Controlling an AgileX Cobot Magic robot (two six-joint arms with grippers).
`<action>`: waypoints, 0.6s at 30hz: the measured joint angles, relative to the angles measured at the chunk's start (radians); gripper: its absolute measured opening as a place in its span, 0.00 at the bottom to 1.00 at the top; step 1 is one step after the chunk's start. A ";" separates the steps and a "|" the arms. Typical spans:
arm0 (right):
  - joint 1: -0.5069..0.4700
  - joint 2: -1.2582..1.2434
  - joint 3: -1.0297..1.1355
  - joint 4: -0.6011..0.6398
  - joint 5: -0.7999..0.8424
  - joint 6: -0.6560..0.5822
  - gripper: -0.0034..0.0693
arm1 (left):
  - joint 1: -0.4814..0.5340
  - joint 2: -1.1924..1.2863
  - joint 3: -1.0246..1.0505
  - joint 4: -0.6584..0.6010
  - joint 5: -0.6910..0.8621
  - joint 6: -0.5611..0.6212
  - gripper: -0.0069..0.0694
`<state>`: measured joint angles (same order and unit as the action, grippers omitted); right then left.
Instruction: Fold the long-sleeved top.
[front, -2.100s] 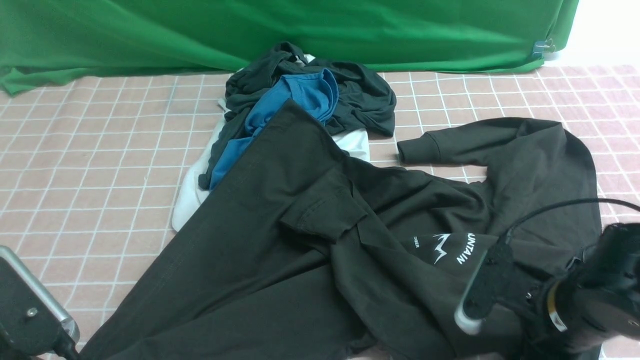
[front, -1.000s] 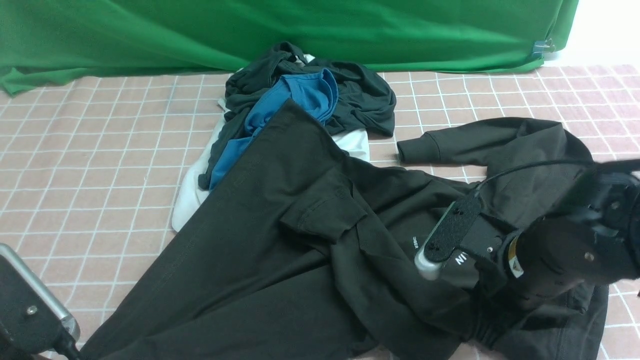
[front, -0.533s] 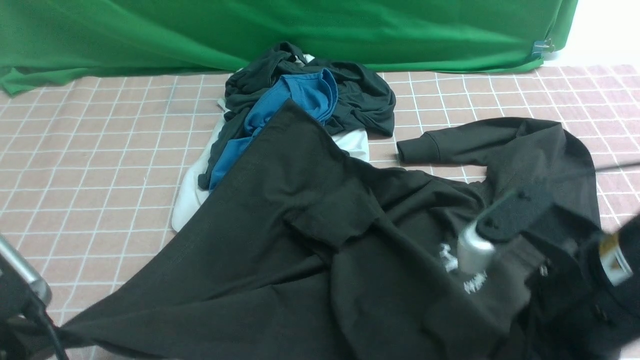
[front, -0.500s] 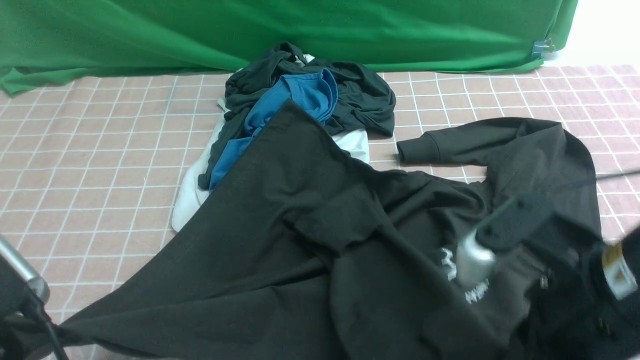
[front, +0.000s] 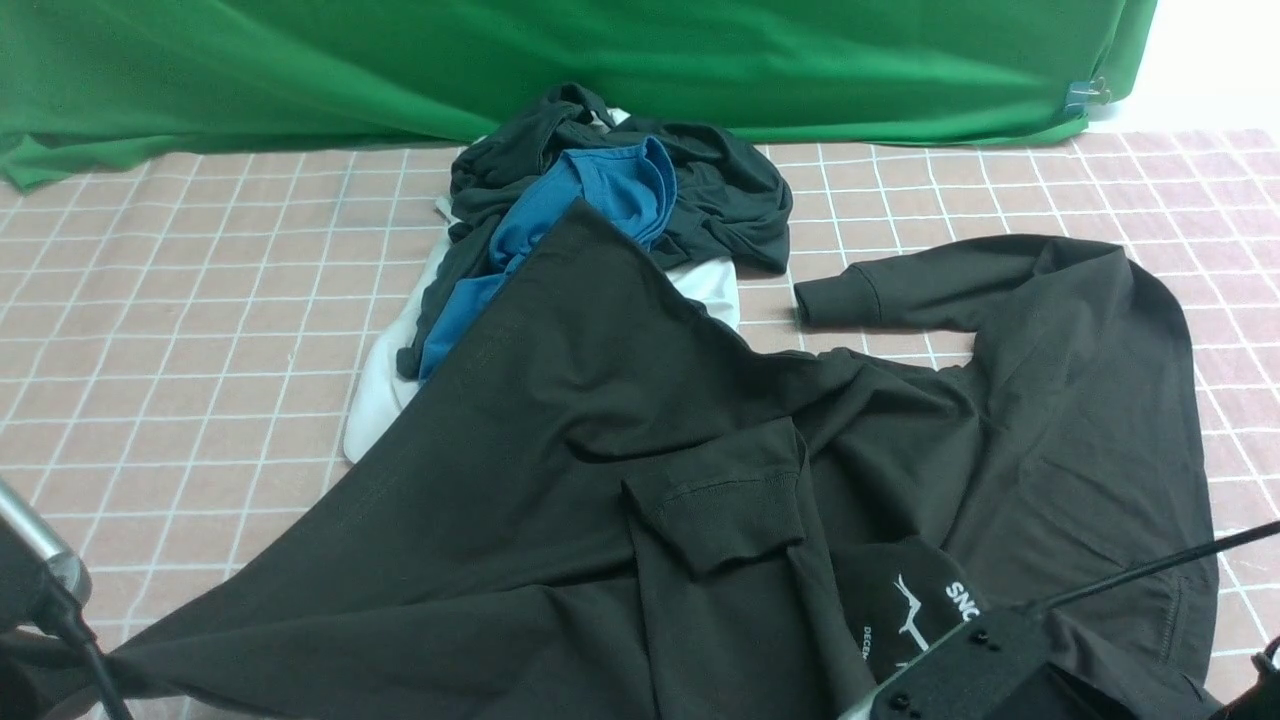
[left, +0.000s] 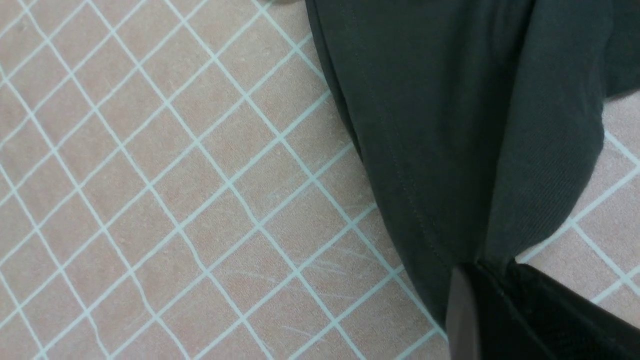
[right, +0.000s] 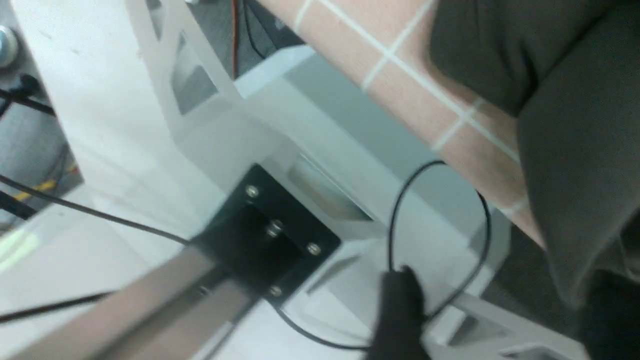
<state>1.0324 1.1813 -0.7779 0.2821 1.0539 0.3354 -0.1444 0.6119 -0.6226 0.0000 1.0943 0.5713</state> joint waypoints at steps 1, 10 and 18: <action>0.000 0.000 -0.008 -0.030 0.019 0.012 0.79 | 0.000 0.000 0.000 0.000 0.003 0.000 0.13; -0.297 0.007 -0.084 -0.504 0.041 0.203 0.74 | 0.000 0.000 0.000 0.000 0.007 0.000 0.13; -0.946 0.203 -0.080 -0.295 -0.194 0.007 0.83 | 0.000 0.000 0.000 -0.007 0.008 -0.007 0.13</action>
<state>0.0860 1.3844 -0.8576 -0.0132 0.8599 0.3422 -0.1444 0.6119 -0.6226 -0.0075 1.1026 0.5648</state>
